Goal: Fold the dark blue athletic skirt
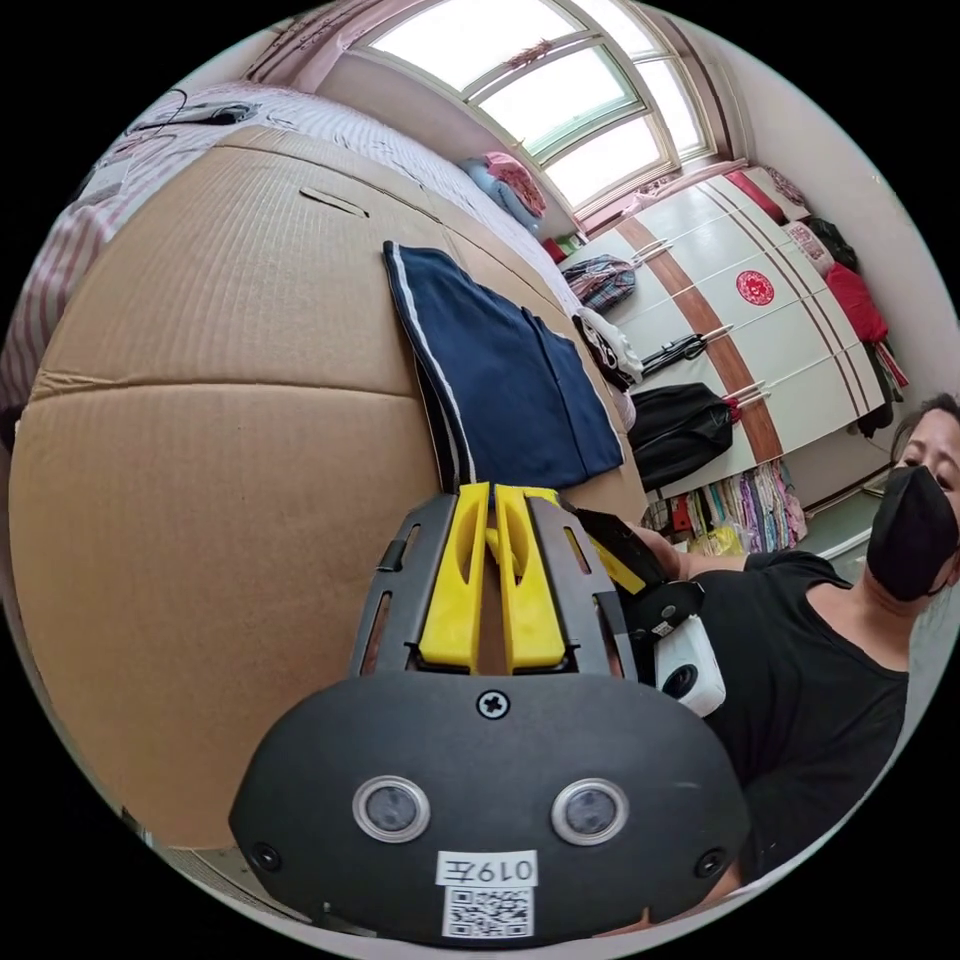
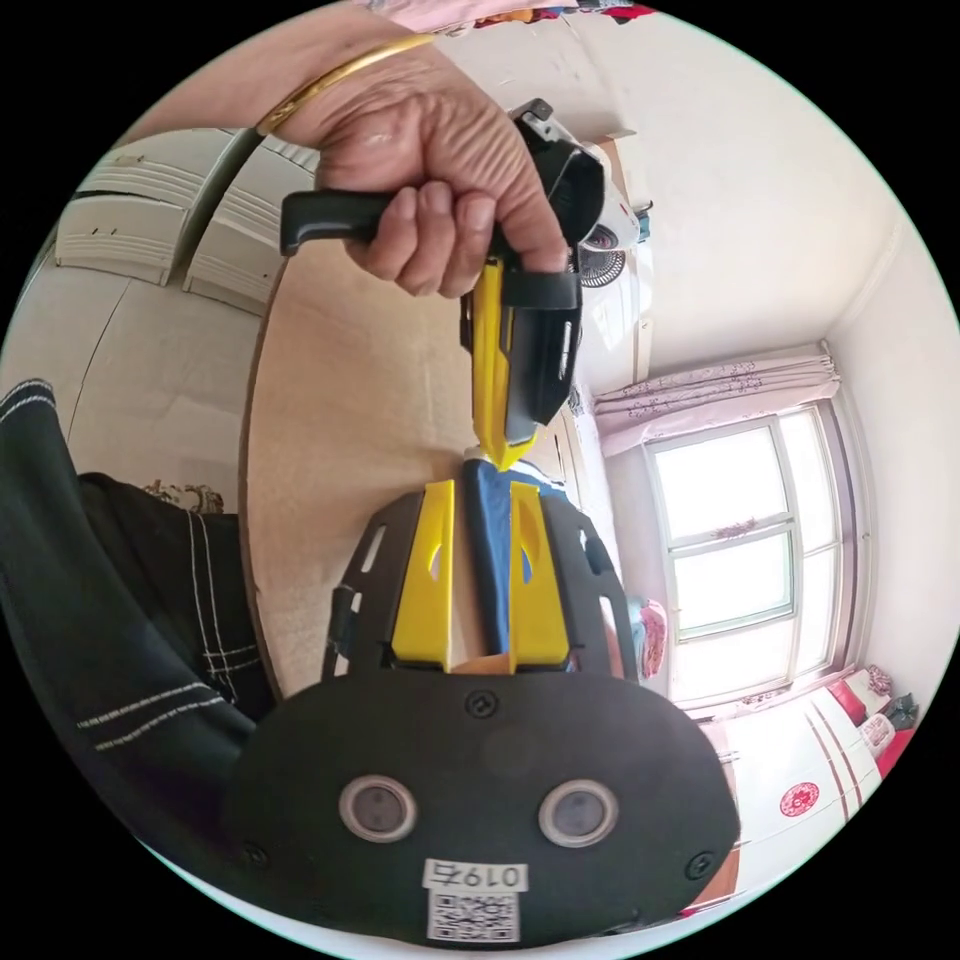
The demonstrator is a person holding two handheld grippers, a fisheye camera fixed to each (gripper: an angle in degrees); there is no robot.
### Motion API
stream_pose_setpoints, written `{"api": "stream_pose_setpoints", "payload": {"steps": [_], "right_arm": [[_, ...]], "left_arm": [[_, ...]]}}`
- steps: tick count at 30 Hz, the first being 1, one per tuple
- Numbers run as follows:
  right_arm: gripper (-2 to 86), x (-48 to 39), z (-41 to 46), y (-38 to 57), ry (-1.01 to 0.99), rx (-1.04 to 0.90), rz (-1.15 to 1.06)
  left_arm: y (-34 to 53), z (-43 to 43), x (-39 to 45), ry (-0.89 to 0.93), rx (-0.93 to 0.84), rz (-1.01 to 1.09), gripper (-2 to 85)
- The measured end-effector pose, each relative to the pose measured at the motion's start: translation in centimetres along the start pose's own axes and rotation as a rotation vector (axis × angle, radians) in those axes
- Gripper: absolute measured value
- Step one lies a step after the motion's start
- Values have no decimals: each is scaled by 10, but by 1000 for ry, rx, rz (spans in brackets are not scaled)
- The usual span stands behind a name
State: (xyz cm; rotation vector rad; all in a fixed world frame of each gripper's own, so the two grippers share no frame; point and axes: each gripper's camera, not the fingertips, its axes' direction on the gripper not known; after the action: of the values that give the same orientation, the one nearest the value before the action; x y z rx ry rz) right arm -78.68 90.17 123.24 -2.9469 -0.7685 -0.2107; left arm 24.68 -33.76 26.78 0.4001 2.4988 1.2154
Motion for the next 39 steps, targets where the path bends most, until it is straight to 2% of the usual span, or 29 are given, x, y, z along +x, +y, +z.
{"api": "stream_pose_setpoints", "payload": {"steps": [12, 16, 20, 24, 28, 32, 39], "right_arm": [[72, 6, 31, 19, -33, -13, 2], [71, 6, 39, 28, -23, -15, -1], [73, 10, 47, 39, -47, -11, 16], [82, 22, 58, 46, -91, -17, 50], [96, 33, 70, 53, -143, -21, 55], [93, 38, 79, 59, -186, -18, 38], [88, 39, 88, 60, -207, -35, 12]], "left_arm": [[46, 15, -20, -17, -132, 48, 9], [63, 6, -13, -51, -74, 127, 11], [87, 4, 1, -142, -33, 298, 21], [103, 8, -4, -71, -37, 376, 50], [115, 16, -11, -94, -50, 397, 78], [123, 19, -10, -13, -35, 449, 77], [126, 30, -14, -54, -100, 458, 67]]}}
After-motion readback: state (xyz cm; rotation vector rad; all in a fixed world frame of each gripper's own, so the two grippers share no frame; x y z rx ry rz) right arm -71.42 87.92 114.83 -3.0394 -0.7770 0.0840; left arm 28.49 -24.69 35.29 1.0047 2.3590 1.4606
